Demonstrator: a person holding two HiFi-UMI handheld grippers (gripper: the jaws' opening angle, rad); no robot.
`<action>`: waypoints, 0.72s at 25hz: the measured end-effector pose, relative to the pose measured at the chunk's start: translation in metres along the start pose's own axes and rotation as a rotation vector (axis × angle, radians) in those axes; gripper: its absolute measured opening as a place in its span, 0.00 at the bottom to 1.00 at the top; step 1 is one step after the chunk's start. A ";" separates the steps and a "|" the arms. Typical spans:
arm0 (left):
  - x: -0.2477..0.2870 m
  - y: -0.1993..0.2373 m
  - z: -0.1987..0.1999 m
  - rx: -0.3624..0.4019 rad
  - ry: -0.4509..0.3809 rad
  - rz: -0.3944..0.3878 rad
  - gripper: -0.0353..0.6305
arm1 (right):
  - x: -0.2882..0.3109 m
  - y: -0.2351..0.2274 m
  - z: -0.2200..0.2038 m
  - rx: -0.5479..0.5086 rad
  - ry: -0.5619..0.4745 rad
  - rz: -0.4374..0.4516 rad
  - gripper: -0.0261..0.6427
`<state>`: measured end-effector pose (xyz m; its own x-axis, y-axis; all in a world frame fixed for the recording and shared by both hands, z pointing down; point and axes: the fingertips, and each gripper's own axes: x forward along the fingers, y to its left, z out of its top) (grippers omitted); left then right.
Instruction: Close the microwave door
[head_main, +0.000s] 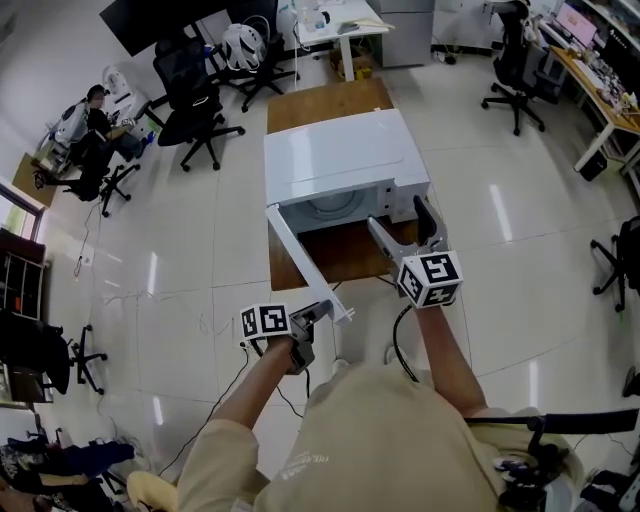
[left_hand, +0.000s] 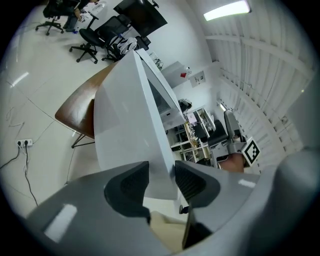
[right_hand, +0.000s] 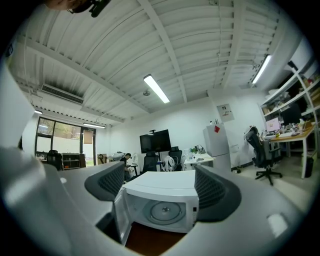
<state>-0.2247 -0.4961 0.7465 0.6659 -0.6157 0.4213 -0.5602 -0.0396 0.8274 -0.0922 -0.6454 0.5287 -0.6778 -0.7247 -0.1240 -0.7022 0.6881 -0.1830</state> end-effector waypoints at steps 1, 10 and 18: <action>0.009 -0.005 0.001 -0.012 -0.006 -0.003 0.30 | -0.004 -0.005 0.002 0.002 0.001 -0.005 0.68; 0.063 -0.029 0.029 -0.187 -0.144 0.014 0.29 | -0.022 -0.023 0.015 -0.026 0.014 -0.087 0.68; 0.110 -0.042 0.065 -0.361 -0.233 0.050 0.28 | -0.041 -0.042 0.036 -0.035 0.003 -0.155 0.67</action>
<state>-0.1598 -0.6129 0.7338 0.4900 -0.7729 0.4033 -0.3528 0.2472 0.9025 -0.0270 -0.6452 0.5059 -0.5616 -0.8221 -0.0937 -0.8055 0.5691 -0.1651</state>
